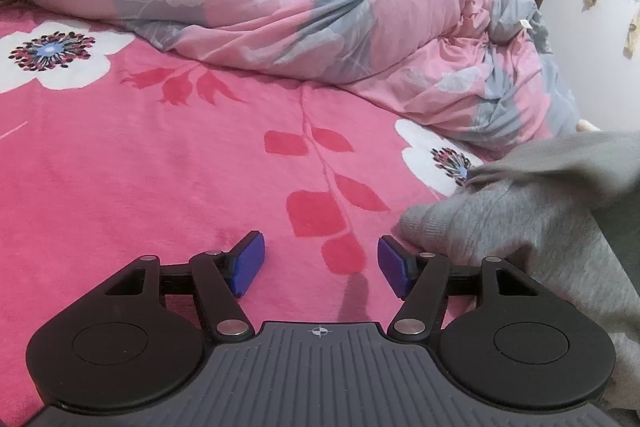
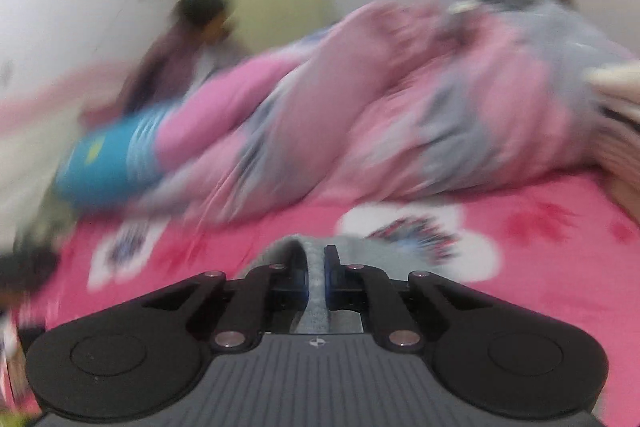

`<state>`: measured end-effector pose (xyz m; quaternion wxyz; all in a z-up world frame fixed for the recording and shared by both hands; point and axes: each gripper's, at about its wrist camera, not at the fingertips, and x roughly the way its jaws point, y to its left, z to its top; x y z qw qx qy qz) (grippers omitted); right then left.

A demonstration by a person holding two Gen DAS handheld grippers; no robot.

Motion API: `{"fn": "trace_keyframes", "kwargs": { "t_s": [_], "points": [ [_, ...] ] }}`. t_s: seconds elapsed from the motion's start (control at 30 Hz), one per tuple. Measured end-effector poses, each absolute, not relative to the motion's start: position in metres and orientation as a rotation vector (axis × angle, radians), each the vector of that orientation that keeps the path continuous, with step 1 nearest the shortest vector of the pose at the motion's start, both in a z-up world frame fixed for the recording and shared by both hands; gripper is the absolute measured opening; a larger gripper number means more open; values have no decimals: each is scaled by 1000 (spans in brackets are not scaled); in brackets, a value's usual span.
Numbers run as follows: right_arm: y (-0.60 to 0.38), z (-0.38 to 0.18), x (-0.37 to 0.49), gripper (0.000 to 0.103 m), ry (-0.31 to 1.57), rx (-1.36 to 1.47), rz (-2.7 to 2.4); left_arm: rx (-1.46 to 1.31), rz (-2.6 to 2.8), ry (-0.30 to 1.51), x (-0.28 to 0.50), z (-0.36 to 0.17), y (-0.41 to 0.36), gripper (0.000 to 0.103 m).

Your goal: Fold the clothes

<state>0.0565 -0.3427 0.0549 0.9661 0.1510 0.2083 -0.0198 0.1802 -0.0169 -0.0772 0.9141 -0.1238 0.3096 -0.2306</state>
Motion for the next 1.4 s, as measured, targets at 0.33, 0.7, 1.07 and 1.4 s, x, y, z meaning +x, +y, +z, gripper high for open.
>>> {"fn": "trace_keyframes", "kwargs": {
  "t_s": [0.33,0.7,1.07,1.4],
  "points": [
    [-474,-8,-57,19,516,599,-556,-259,-474,636,180,-76,-17,63],
    [-375,23,-51,75,469,150,-322,-283,-530,603,174,-71,-20,63],
    [-196,-37,46,13,641,-437,120,-256,-602,606,167,-72,-29,63],
    [-413,-1,9,10,344,699,-124,-229,-653,581,159,-71,-34,63]
  ]
}}
